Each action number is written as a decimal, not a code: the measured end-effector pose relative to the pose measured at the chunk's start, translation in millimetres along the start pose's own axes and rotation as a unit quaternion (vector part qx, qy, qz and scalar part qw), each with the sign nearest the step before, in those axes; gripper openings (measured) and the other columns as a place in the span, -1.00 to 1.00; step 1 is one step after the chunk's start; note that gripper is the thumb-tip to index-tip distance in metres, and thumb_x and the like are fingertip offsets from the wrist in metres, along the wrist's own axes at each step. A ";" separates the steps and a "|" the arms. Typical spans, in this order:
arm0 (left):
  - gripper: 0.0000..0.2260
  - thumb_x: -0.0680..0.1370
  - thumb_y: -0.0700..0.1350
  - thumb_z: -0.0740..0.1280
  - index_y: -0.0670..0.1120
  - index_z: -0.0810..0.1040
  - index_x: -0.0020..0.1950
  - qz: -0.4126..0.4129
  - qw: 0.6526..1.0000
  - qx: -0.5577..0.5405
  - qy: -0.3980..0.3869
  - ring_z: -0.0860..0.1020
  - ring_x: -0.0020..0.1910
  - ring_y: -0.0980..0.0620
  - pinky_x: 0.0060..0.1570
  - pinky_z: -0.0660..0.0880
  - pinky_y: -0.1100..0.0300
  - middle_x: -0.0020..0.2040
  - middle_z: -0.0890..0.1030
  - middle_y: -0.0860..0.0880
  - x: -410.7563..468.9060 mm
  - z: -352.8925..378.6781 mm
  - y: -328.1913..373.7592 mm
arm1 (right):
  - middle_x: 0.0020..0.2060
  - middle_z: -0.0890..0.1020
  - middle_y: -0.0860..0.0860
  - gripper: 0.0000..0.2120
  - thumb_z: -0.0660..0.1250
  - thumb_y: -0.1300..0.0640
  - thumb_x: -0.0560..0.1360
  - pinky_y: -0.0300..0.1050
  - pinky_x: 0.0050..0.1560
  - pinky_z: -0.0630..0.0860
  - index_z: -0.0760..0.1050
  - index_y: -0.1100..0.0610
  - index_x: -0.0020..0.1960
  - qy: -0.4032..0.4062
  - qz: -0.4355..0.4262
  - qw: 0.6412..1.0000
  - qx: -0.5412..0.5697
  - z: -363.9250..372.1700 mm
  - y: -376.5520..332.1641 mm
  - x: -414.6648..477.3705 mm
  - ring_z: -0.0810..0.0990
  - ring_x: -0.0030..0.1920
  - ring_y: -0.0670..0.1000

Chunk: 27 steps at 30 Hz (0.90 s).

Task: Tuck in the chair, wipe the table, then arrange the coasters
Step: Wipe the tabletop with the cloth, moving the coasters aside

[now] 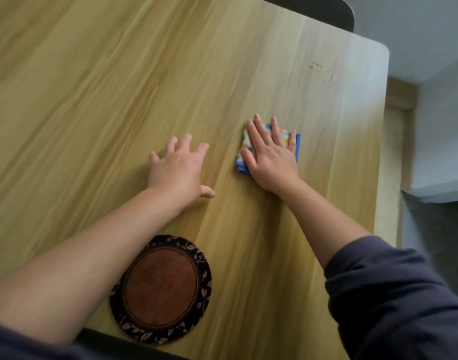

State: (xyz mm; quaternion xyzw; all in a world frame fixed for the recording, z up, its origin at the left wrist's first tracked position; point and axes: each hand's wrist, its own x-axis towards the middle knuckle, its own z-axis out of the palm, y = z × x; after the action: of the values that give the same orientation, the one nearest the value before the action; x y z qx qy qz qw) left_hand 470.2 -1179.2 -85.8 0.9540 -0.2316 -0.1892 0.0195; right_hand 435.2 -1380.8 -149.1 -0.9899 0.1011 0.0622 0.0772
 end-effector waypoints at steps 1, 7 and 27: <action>-0.09 0.27 0.30 0.47 0.11 0.11 0.49 -0.006 1.000 -0.005 -0.009 0.03 0.52 -0.15 0.37 0.16 -0.31 0.54 0.06 -0.08 11.9 -1.8 2.2 | 0.59 -0.07 -0.15 -0.39 -0.08 -0.21 0.61 0.32 0.48 -0.27 -0.06 -0.05 0.61 0.005 0.005 1.000 0.004 -1.9 4.8 11.0 -0.17 0.58 0.05; 0.05 0.22 0.31 0.50 0.18 -0.04 0.53 -0.029 0.999 -0.032 -0.033 -0.13 0.54 -0.16 0.36 0.08 -0.38 0.57 -0.10 -0.04 80.2 -15.4 17.0 | 0.59 -0.07 -0.16 -0.39 -0.10 -0.21 0.61 0.32 0.48 -0.27 -0.06 -0.06 0.60 0.020 0.018 1.000 0.010 -11.0 31.3 66.7 -0.18 0.58 0.05; 0.05 0.23 0.28 0.52 0.28 -0.11 0.51 -0.106 0.990 -0.053 -0.081 -0.22 0.52 -0.21 0.26 0.08 -0.50 0.55 -0.27 -0.03 199.4 -48.9 55.1 | 0.59 -0.05 -0.12 -0.41 -0.10 -0.17 0.60 0.34 0.47 -0.26 -0.03 -0.04 0.60 0.050 0.059 0.997 0.024 -33.8 86.0 213.8 -0.16 0.58 0.09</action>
State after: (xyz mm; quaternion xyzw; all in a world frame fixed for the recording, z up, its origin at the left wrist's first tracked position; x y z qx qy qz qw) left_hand 628.0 -1320.4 -103.7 0.9523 -0.1197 -0.2789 0.0312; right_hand 628.6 -1510.4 -157.7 -0.9819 0.1647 0.0148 0.0921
